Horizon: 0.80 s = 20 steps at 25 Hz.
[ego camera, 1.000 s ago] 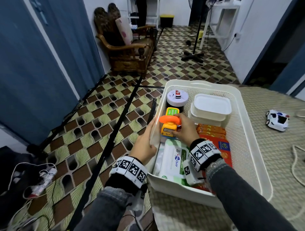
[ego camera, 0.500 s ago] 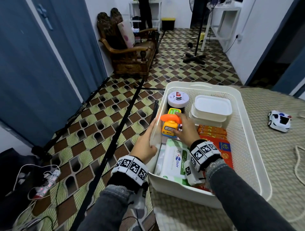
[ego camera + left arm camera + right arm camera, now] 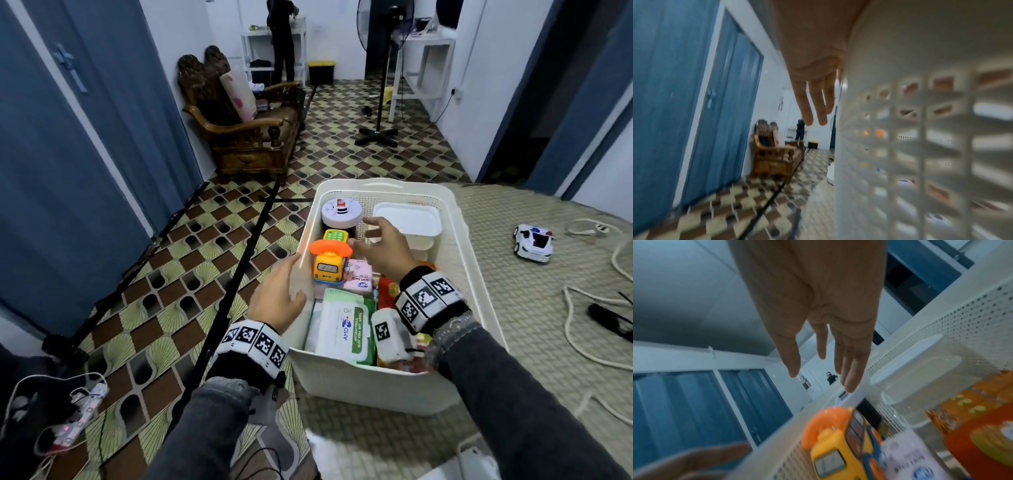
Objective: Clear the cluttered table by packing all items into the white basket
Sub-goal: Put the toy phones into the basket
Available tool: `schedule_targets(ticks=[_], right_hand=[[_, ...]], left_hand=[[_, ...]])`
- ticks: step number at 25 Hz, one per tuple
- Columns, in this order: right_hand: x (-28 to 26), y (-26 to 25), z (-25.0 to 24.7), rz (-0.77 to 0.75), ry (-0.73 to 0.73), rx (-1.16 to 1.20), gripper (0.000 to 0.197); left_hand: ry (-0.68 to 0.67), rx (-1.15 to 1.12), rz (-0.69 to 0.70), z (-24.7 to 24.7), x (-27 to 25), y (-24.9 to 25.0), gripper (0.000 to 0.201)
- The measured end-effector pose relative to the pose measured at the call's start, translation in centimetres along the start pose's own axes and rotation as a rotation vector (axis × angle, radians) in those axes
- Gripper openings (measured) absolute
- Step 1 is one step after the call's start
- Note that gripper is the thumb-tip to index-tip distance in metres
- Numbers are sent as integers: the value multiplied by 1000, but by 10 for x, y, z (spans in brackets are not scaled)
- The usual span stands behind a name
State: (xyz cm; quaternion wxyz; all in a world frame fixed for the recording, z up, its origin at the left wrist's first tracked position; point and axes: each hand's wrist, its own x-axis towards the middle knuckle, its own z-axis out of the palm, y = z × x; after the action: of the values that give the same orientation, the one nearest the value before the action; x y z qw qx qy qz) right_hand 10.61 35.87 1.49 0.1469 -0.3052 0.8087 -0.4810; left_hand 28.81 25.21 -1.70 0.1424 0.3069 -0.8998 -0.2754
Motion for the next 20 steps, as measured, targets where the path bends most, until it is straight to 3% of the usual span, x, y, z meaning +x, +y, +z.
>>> schedule_targets(ticks=[3,8,13,20], right_hand=[[-17,-17,-43,2,7,147,43],[-71,-28,-118,-81,74,194,23],[-152,24,-190,5,198,191,15],[-308,133,-297,265,370,142,14]], left_hand=[[149,78,115,-10,-16,30,51],[195,-167,324,-8,-39,114,38],[68,-325,495,47,-70,203,36],[-279,-387,634,160,-172,319,34]])
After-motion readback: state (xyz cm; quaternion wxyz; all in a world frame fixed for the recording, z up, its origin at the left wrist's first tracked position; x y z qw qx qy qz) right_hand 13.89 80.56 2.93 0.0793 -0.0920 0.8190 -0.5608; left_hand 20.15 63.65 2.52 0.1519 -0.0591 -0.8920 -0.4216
